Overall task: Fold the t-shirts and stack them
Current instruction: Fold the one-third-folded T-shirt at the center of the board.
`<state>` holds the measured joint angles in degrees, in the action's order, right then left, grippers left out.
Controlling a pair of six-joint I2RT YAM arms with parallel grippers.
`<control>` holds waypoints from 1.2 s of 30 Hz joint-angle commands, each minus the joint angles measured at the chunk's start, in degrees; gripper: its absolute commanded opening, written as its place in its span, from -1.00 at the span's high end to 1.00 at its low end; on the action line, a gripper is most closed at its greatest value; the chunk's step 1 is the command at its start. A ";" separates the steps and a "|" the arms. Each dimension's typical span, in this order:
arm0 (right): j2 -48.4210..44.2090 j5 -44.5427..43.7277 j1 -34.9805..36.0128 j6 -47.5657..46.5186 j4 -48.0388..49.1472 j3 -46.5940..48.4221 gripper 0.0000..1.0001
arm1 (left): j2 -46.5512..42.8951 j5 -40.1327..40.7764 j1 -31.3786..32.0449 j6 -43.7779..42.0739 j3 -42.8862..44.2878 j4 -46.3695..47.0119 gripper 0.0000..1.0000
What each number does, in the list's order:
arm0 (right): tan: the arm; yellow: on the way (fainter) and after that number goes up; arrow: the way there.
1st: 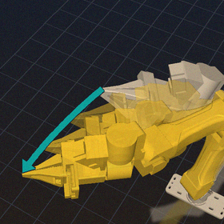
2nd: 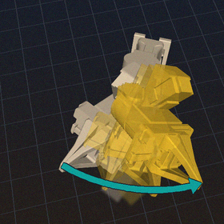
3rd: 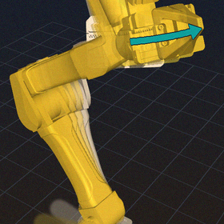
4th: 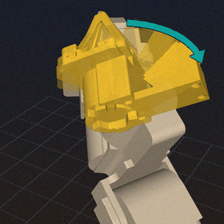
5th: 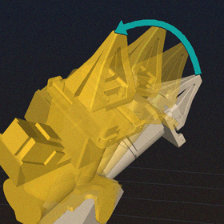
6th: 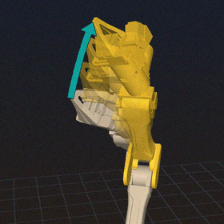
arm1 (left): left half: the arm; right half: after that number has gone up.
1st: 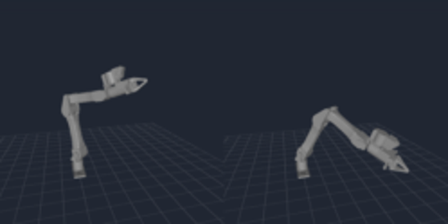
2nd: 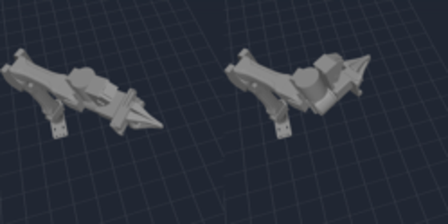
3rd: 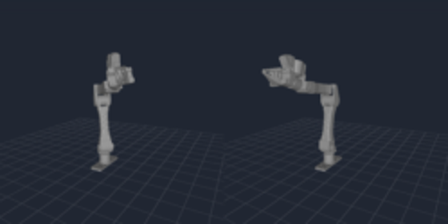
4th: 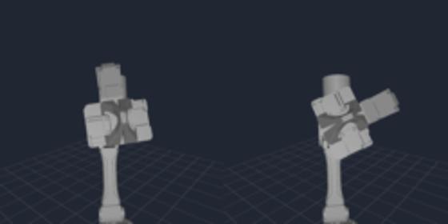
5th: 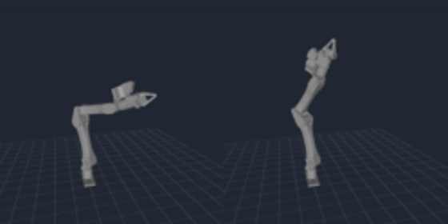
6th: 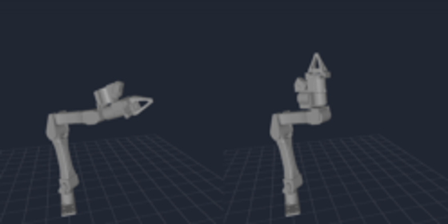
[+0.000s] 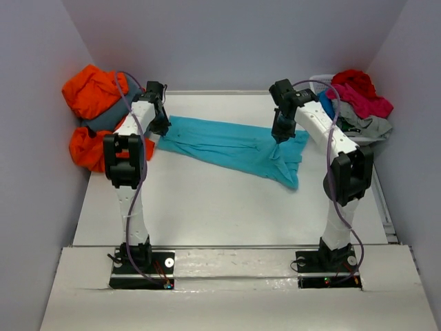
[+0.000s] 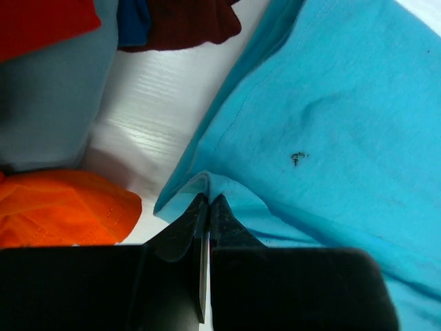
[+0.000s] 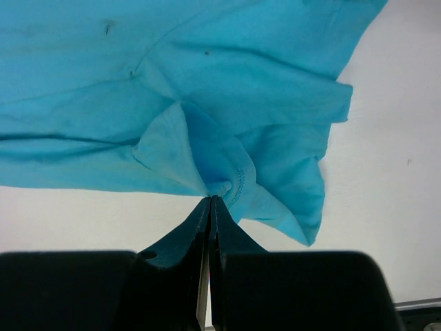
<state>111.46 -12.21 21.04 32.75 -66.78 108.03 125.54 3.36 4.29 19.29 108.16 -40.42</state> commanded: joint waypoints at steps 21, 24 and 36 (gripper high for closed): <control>9.82 -1.42 -5.57 -3.31 -1.86 13.70 0.86 | 6.04 3.77 0.01 -1.18 13.83 -5.37 0.89; 10.62 -1.50 -6.10 -3.14 -1.86 14.31 0.86 | 5.95 3.50 0.01 -0.92 14.54 -5.45 0.89; 12.11 -1.68 -7.68 -3.13 -2.12 16.95 0.86 | 5.42 3.59 0.01 -0.48 14.71 -4.14 0.89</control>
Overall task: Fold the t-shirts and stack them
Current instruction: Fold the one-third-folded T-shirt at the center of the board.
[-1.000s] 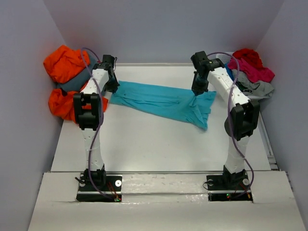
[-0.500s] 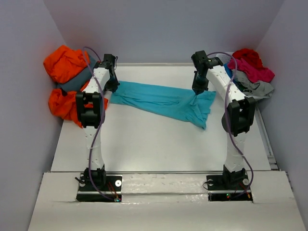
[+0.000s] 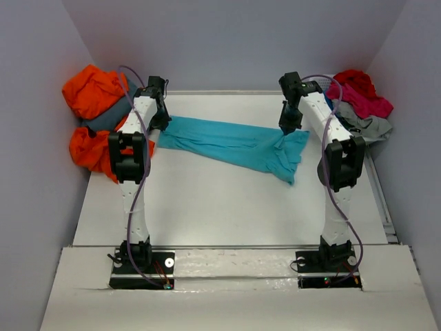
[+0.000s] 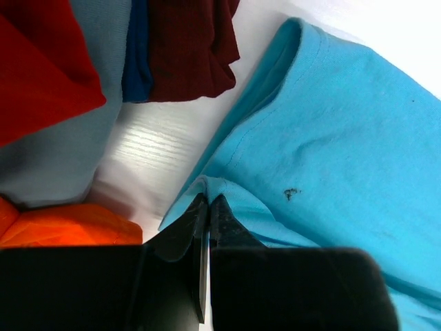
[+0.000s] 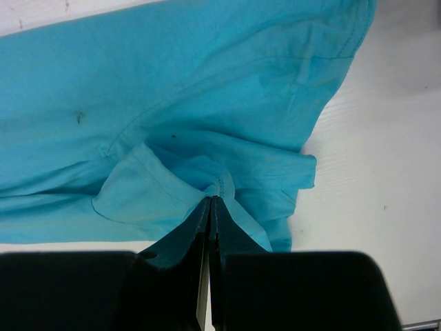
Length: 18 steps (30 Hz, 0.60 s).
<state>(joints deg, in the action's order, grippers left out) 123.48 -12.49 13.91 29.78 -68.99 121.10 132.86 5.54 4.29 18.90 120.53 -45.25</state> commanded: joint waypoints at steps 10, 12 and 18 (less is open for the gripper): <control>2.29 -2.01 -1.61 0.01 -0.35 5.03 0.86 | -1.90 1.23 1.06 -0.26 2.52 2.71 0.89; 2.64 -2.19 -2.13 0.10 -0.53 4.68 0.86 | -2.25 1.49 1.07 -0.52 2.17 3.59 0.89; 2.99 -1.83 -2.13 0.28 0.52 2.57 0.86 | -1.64 0.53 2.20 -1.23 2.25 4.65 0.89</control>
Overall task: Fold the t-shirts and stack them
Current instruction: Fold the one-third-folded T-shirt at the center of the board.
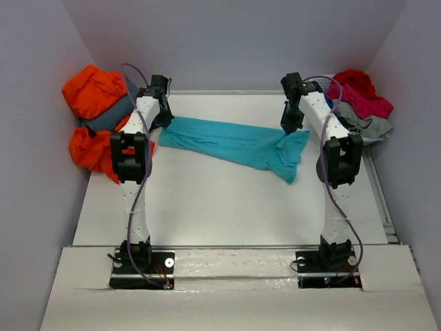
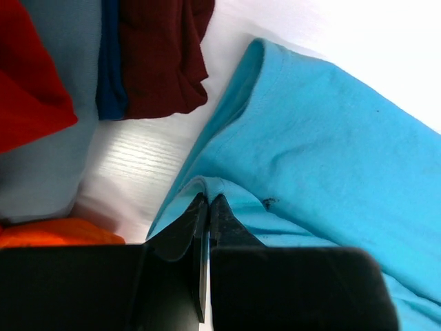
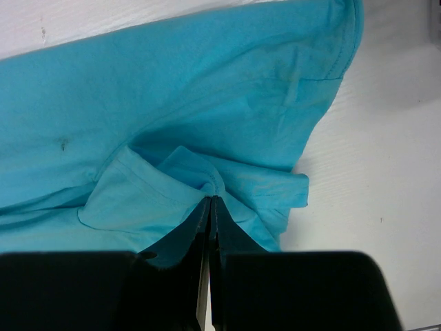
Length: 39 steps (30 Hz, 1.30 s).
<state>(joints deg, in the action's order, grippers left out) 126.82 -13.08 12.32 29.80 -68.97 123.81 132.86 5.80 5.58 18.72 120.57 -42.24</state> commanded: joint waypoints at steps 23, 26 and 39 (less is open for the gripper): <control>3.08 0.51 -0.54 -0.27 1.65 3.10 -0.06 | -7.70 1.15 6.98 -1.67 -2.36 0.32 -0.38; 3.25 -0.02 -0.54 -0.53 -0.10 5.65 -0.23 | -7.79 0.44 9.52 -2.37 -2.10 -1.35 -0.38; -9.84 7.10 -0.02 3.06 3.31 -14.45 -0.15 | -4.72 -12.48 19.28 -2.37 1.50 -2.50 -0.37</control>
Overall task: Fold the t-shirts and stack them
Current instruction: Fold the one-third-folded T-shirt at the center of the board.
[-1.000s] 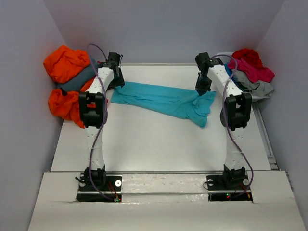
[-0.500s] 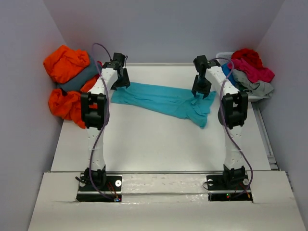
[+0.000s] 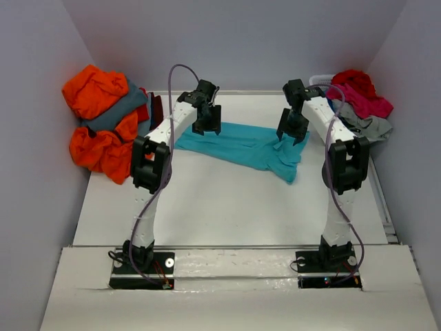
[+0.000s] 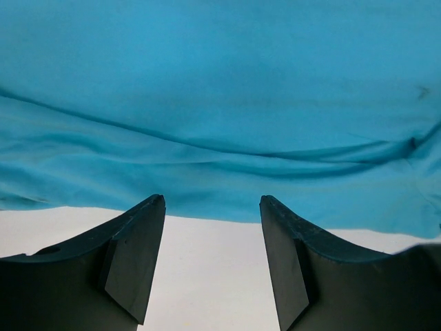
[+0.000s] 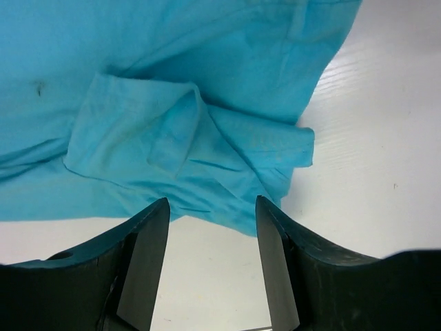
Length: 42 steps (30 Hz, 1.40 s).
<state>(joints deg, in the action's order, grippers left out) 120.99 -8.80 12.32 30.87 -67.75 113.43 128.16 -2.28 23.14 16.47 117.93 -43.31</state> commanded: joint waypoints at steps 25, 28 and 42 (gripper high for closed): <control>2.06 10.73 2.10 6.92 7.18 -2.41 -0.08 | 2.97 -5.45 3.14 -1.26 2.92 -0.99 -0.35; 1.71 10.56 2.10 7.01 7.72 -3.48 -0.08 | 3.15 -5.45 3.14 -1.44 2.75 -1.25 -0.35; -0.23 9.06 2.10 7.89 8.51 -7.43 -0.08 | 4.03 -3.78 3.14 -1.70 1.07 -2.92 -0.35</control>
<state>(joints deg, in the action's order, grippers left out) 123.55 1.08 14.13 37.89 -60.77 106.39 132.88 -6.61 26.37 15.51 119.59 -45.12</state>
